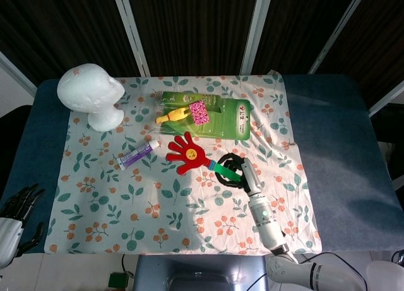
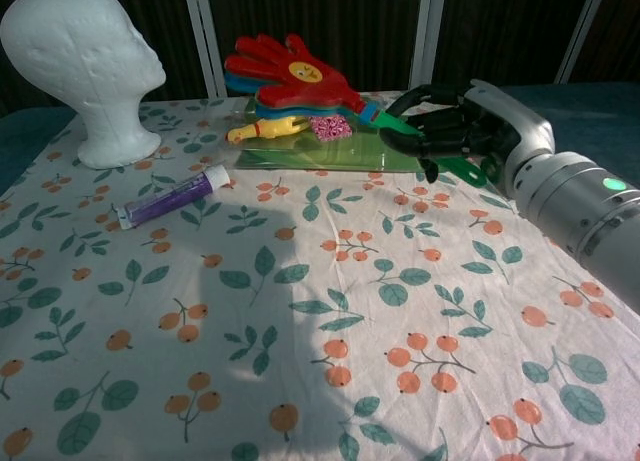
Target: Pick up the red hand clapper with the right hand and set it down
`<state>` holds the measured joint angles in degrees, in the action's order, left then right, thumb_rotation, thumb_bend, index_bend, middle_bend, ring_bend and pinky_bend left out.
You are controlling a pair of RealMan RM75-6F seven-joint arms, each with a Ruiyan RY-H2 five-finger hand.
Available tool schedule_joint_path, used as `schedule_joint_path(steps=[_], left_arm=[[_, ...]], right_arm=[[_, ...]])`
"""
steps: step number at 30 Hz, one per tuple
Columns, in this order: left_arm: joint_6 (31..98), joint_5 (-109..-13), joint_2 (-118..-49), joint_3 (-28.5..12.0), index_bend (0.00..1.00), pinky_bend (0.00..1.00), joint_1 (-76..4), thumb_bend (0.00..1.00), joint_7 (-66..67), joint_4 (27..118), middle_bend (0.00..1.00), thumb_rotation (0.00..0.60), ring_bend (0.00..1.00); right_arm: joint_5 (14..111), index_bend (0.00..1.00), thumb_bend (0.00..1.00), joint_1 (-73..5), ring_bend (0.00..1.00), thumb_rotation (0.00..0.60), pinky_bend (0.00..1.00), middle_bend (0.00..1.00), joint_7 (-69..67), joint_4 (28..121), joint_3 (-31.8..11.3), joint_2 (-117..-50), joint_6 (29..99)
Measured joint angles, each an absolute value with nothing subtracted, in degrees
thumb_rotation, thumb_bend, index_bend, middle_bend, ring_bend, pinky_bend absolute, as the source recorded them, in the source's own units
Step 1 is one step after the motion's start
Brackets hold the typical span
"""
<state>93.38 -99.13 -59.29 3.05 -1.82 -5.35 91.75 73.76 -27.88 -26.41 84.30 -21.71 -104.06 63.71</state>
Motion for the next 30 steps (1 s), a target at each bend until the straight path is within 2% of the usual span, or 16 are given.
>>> schedule_joint_path(steps=[3, 6, 9, 11, 13, 19, 24, 27, 30], left_arm=[[93.28, -99.08, -59.3, 3.04, 0.0, 0.16, -1.85, 0.52, -5.32, 91.75, 0.0, 0.6, 0.0], [93.09, -99.07, -59.33, 3.06, 0.0, 0.16, -1.92, 0.52, -5.17, 91.79, 0.0, 0.6, 0.0], [93.18, -99.2, -59.39, 3.1, 0.0, 0.16, -1.88, 0.52, -4.99, 91.83, 0.0, 0.6, 0.0], [93.18, -99.19, -59.38, 3.09, 0.0, 0.16, -1.89, 0.52, -5.02, 91.84, 0.0, 0.6, 0.0], [93.19, -99.13, -59.36, 3.09, 0.0, 0.16, -1.86, 0.52, -5.05, 91.84, 0.0, 0.6, 0.0], [93.02, -99.0, -59.36, 3.06, 0.0, 0.16, -1.92, 0.52, -5.13, 91.77, 0.0, 0.6, 0.0], [93.32, -99.13, -59.33, 3.06, 0.0, 0.16, -1.81, 0.52, -5.08, 91.85, 0.0, 0.6, 0.0], [93.41, -99.29, -59.37, 3.09, 0.0, 0.16, -1.8, 0.52, -5.1, 91.79, 0.0, 0.6, 0.0], [93.37, -99.37, -59.39, 3.14, 0.0, 0.16, -1.81, 0.52, -5.02, 91.75, 0.0, 0.6, 0.0]], right_arm=[[82.3, 0.82, 0.52, -27.08, 0.8, 0.6, 0.82, 0.85, -32.72, 80.91, -21.07, -105.4, 71.84], [86.2, 0.82, 0.53, -26.92, 0.82, 0.6, 0.84, 0.87, -34.99, 76.27, -20.06, -106.03, 79.05], [86.62, 0.84, 0.52, -27.23, 0.84, 0.6, 0.84, 0.89, -34.63, 74.62, -19.07, -105.4, 81.13], [85.67, 0.85, 0.52, -27.55, 0.85, 0.6, 0.84, 0.89, -33.05, 74.94, -18.6, -104.69, 79.63], [83.29, 0.86, 0.53, -28.02, 0.85, 0.6, 0.84, 0.89, -29.53, 75.68, -18.15, -103.64, 75.29], [69.06, 0.86, 0.52, -29.87, 0.86, 0.6, 0.84, 0.9, -8.93, 79.81, -16.86, -99.85, 57.33], [59.0, 0.86, 0.52, -30.4, 0.86, 0.6, 0.84, 0.9, 0.48, 84.37, -16.98, -97.59, 53.66], [59.47, 0.86, 0.52, -29.92, 0.86, 0.6, 0.84, 0.9, -1.05, 86.38, -17.59, -96.72, 53.63], [64.21, 0.86, 0.52, -29.01, 0.86, 0.6, 0.83, 0.9, -8.3, 87.61, -17.98, -96.14, 55.18]])
